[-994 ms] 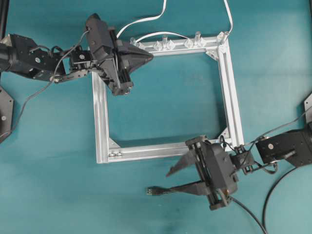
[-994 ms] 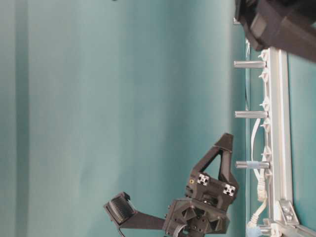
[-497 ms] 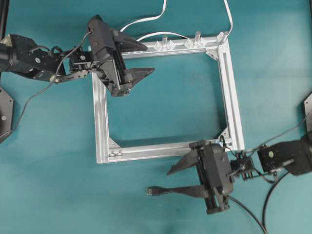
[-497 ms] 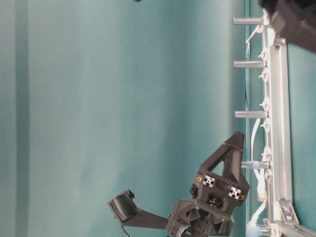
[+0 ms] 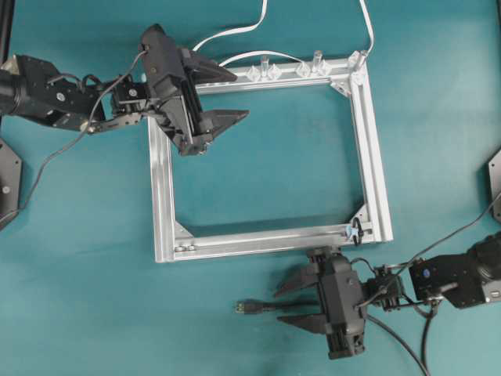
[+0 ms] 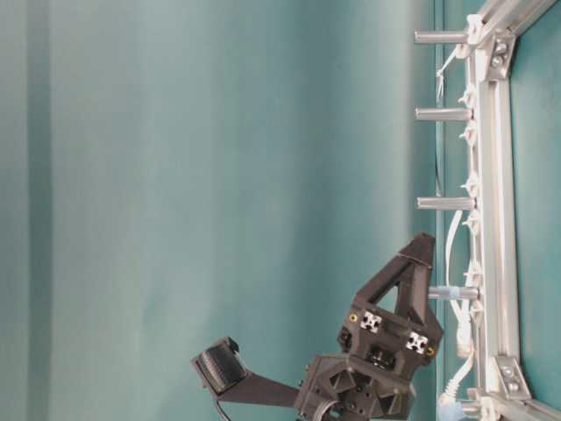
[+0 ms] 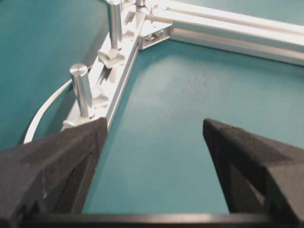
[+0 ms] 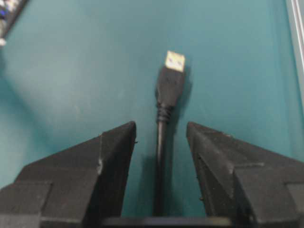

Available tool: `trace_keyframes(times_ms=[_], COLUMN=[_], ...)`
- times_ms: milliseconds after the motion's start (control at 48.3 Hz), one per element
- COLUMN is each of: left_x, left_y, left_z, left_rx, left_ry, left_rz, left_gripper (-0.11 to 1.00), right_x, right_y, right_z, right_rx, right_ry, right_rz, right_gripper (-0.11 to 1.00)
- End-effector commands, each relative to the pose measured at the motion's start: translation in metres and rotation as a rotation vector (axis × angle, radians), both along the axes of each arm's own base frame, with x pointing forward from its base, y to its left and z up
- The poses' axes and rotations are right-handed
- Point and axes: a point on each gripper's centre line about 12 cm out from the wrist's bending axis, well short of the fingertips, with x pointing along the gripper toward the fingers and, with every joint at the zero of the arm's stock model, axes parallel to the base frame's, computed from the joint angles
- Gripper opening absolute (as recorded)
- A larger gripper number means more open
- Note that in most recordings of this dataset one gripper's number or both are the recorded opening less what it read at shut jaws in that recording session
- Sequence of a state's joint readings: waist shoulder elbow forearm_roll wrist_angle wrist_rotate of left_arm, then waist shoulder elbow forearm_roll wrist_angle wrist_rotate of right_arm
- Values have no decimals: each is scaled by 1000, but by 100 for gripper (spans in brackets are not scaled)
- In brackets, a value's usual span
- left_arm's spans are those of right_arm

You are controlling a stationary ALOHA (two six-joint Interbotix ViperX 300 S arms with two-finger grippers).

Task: Insert the wire through the string loop located on the right side.
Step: 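Lower the right gripper and close it on the black USB cable near its plug, then lift the USB cable with the right gripper and move it rightward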

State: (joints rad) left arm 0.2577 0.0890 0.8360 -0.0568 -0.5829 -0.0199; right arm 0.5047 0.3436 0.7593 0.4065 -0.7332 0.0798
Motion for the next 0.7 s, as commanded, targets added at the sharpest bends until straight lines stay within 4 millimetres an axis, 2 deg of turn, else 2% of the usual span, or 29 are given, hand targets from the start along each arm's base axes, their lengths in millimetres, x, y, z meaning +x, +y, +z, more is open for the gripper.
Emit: trace_keyframes(times_ms=[0, 207, 684], left_x=[4, 4, 4], left_y=[-1, -2, -3], left_z=[13, 13, 11], left_rx=[1, -2, -5], left_ry=[-43, -42, -38], left_rz=[-4, -4, -7], left_gripper=[87, 87, 86], right_x=[4, 3, 1], right_y=[2, 1, -1], right_z=[6, -2, -6], right_rx=[9, 1, 2], right_ry=[-22, -2, 17], right_rz=[-3, -6, -20], right_gripper=[75, 75, 75])
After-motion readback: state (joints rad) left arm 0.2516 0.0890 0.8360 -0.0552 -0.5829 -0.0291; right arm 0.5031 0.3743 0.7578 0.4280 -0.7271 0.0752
